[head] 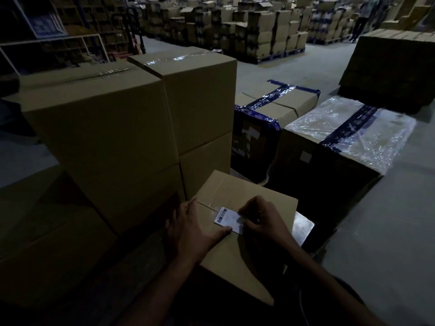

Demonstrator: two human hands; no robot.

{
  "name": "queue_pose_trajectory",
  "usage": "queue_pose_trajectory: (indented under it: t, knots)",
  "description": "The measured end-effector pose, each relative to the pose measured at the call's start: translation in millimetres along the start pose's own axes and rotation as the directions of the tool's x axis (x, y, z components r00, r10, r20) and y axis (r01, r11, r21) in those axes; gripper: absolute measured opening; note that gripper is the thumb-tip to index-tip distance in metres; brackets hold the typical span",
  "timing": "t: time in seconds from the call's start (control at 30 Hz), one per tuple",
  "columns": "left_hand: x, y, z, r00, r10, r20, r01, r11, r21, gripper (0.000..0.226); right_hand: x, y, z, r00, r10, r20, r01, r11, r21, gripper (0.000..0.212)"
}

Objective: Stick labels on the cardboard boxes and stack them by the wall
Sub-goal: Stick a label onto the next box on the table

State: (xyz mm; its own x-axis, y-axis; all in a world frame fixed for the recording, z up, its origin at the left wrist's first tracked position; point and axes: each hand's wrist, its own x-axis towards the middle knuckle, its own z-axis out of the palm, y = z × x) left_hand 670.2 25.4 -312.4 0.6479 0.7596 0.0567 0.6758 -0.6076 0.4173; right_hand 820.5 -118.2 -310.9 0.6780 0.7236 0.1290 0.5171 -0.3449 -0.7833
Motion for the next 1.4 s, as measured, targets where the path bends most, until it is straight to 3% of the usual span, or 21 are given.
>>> queue_pose_trajectory:
  t: [0.47,0.6,0.8,0.87,0.97,1.07,1.2,1.3,1.4]
  knots:
    - [0.9,-3.7,2.3,0.999,0.009,-0.035,-0.009,1.0,0.001,0.133,-27.4,-8.6,10.4,0.986,0.037,-0.165,-0.065,0.983,-0.169,0.026]
    - [2.0,-3.6,2.2,0.999,0.012,-0.038,-0.012,1.0,0.002,0.131,-13.2,-9.0,10.1,0.992,0.035,-0.123,-0.058,0.98,-0.191,0.023]
    - [0.8,-2.7,2.2,0.999,0.014,-0.052,-0.014,1.0,-0.011,0.128,8.0,-3.6,-11.2,0.985,0.171,0.028,-0.172,0.984,0.036,0.034]
    - [1.4,-2.9,2.4,0.998,0.014,-0.054,-0.014,1.0,0.001,0.129,-0.1,-4.4,-7.9,0.989,0.143,-0.021,-0.143,0.989,0.033,0.034]
    - [1.2,-4.0,2.3,0.999,0.013,-0.046,-0.012,1.0,0.017,0.128,-28.6,-14.0,11.1,0.98,0.045,-0.192,-0.078,0.983,-0.165,0.026]
    - [0.9,-4.1,3.3,0.999,0.019,-0.043,-0.018,1.0,0.019,0.128,-37.9,-17.9,22.7,0.973,0.009,-0.23,-0.066,0.968,-0.243,0.028]
    - [1.2,-3.8,3.4,0.999,0.024,-0.047,-0.023,0.999,0.029,0.129,-13.9,-16.3,12.9,0.979,0.156,-0.129,-0.175,0.972,-0.157,0.031]
    - [0.4,-4.0,0.2,0.999,0.026,-0.023,-0.026,0.999,0.025,0.139,-4.5,-18.4,7.2,0.975,0.221,0.031,-0.222,0.972,0.078,0.034]
    - [0.6,-3.3,-0.8,0.999,0.024,-0.025,-0.024,1.0,0.014,0.144,-6.6,-14.2,11.1,0.979,0.203,0.016,-0.203,0.978,0.04,0.037]
